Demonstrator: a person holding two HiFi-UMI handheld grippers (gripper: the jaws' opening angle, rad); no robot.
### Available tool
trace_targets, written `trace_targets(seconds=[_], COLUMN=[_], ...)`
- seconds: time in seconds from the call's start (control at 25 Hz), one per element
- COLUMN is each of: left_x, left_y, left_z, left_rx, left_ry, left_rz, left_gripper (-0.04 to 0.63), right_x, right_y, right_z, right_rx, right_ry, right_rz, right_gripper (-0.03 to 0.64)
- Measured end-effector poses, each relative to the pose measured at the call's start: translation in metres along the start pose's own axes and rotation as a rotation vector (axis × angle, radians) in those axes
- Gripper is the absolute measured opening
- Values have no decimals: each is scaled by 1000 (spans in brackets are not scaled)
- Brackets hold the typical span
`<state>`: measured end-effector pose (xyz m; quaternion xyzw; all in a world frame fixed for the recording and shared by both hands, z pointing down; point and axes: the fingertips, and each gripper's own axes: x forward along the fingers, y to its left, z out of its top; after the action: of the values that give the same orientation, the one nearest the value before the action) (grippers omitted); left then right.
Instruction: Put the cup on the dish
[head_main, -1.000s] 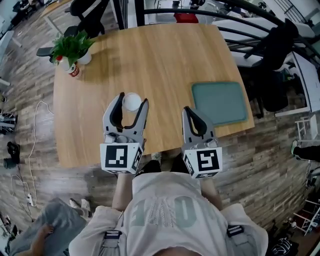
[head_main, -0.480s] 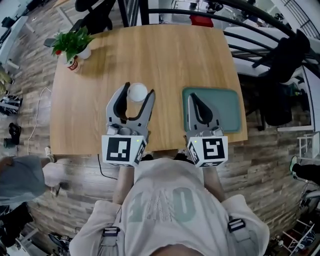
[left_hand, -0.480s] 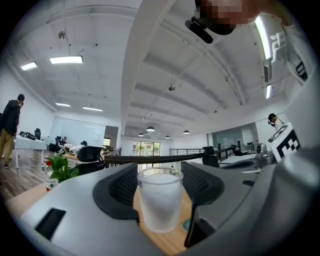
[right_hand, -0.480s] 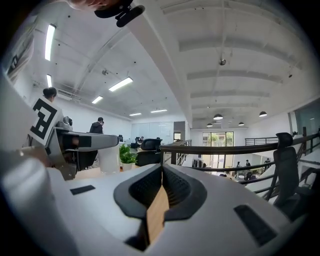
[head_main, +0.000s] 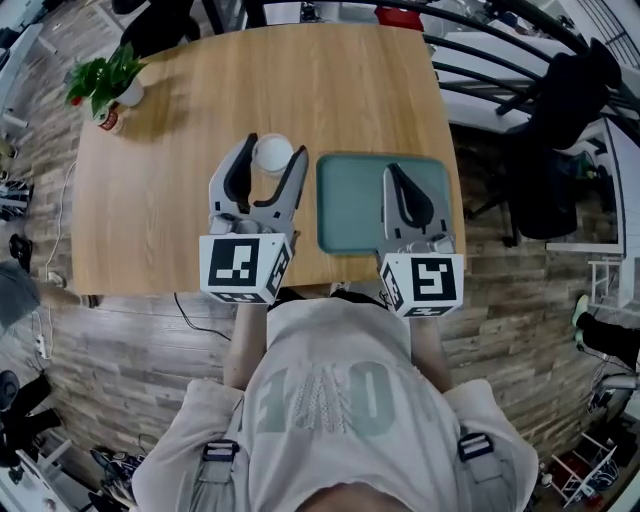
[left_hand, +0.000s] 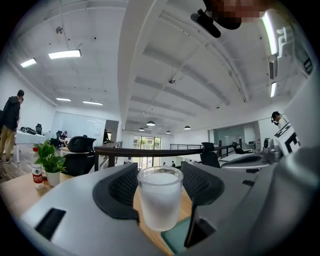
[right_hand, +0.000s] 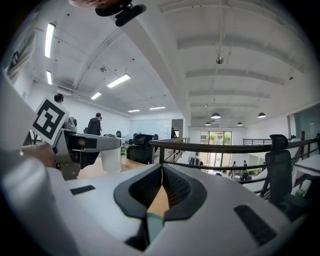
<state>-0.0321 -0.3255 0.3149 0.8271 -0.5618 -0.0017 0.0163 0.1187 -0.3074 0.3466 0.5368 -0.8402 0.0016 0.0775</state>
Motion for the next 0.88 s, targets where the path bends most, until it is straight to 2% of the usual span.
trace_targets(seconds=[0.36, 0.72, 0.88], left_x=[51, 89, 101], left_y=[-39, -63, -60], left_z=[-49, -143, -176], left_rx=[-6, -18, -17], left_ry=[103, 278, 323], left_rz=[-15, -30, -26], left_gripper=[273, 274, 273], right_x=[-26, -44, -44], right_y=[-69, -114, -120], right_z=[-45, -84, -94], right_rx=[1, 26, 51], right_ry=[94, 194, 232], right_rz=[-49, -105, -121], right_gripper=[18, 18, 18])
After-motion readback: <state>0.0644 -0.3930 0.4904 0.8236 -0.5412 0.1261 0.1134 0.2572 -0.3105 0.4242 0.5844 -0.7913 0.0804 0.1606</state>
